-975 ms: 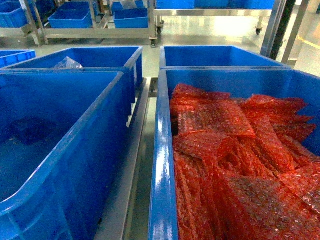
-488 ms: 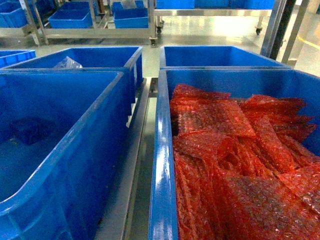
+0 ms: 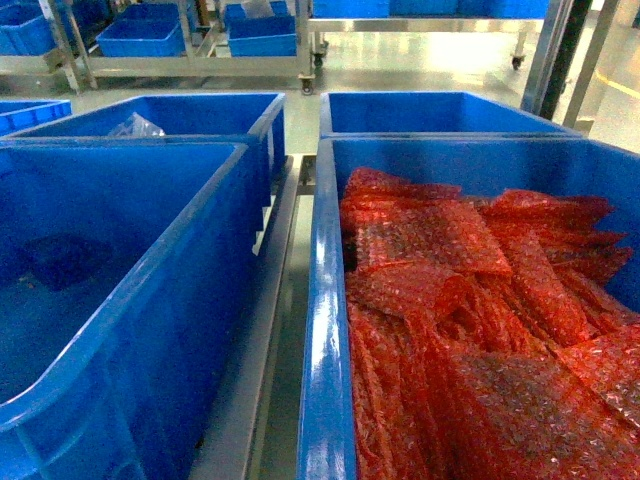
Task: Pick blue part to blue bin on bottom shelf
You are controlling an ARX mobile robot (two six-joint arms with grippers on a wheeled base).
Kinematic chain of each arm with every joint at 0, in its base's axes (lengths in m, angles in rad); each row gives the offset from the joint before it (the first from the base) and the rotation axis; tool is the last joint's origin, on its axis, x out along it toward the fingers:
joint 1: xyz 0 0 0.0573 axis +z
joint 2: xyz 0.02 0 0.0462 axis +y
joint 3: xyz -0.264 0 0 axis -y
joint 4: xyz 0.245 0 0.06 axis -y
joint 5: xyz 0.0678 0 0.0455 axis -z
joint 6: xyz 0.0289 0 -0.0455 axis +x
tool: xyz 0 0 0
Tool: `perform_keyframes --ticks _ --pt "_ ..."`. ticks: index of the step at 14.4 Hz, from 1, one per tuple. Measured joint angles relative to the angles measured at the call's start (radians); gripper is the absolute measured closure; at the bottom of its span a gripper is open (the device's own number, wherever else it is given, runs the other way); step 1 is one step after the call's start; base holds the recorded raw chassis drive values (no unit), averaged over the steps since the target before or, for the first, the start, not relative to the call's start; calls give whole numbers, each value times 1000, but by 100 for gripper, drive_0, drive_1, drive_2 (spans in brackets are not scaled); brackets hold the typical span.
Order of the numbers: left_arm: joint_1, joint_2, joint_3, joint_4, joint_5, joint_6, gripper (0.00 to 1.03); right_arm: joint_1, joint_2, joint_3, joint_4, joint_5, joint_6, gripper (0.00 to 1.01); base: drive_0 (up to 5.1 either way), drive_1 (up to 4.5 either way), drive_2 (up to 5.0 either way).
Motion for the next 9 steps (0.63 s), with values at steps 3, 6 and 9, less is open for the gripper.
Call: perform_keyframes --ticks 3,6,9 --pt "0 0 0 0 0 0 5 0 0 0 0 0 0 3 0 0 0" --pt "0 0 0 0 0 0 5 0 0 0 0 0 0 3 0 0 0" --pt "0 0 0 0 0 0 5 0 0 0 0 0 0 3 0 0 0"
